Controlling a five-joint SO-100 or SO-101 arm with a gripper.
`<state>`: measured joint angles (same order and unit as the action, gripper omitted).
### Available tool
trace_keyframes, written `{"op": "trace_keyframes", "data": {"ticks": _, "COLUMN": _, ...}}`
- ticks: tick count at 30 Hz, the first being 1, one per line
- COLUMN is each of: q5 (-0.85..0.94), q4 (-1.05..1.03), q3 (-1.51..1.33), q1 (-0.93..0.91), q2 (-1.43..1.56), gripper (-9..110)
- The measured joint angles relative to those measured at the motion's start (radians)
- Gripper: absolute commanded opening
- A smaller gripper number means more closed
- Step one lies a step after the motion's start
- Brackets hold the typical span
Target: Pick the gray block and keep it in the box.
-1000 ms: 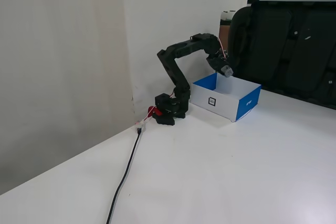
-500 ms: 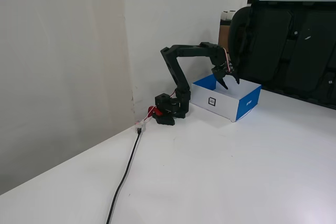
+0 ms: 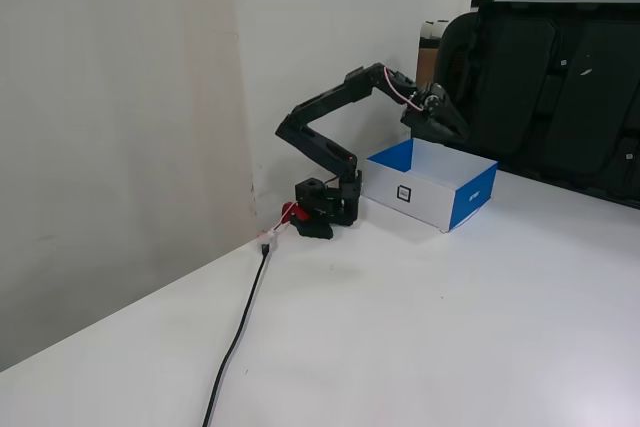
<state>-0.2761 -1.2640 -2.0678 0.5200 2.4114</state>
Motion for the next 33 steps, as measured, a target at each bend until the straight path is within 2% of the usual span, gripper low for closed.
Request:
{"op": "trace_keyframes", "data": {"ticks": 3, "q5": 0.064, "q4": 0.0, "q3": -0.038, "q1": -0.164, "q2": 0.025, "gripper": 0}}
{"op": "trace_keyframes", "data": {"ticks": 9, "q5": 0.285, "q4": 0.149, "q3": -0.247, "q1": -0.456, "q2": 0.163, "gripper": 0}}
{"op": "trace_keyframes", "data": {"ticks": 13, "q5": 0.425, "q4": 0.244, "q3": -0.453, "q1": -0.531, "q2": 0.31, "gripper": 0}}
{"op": "trace_keyframes", "data": {"ticks": 18, "q5": 0.443, "q4": 0.258, "q3": -0.709, "q1": -0.454, "q2": 0.676, "gripper": 0}}
{"op": "trace_keyframes", "data": {"ticks": 29, "q5": 0.295, "q4": 0.256, "q3": -0.854, "q1": -0.397, "q2": 0.729, "gripper": 0}}
{"op": "trace_keyframes", "data": {"ticks": 33, "q5": 0.275, "q4": 0.135, "q3": -0.92, "q1": -0.408, "q2": 0.867, "gripper": 0}}
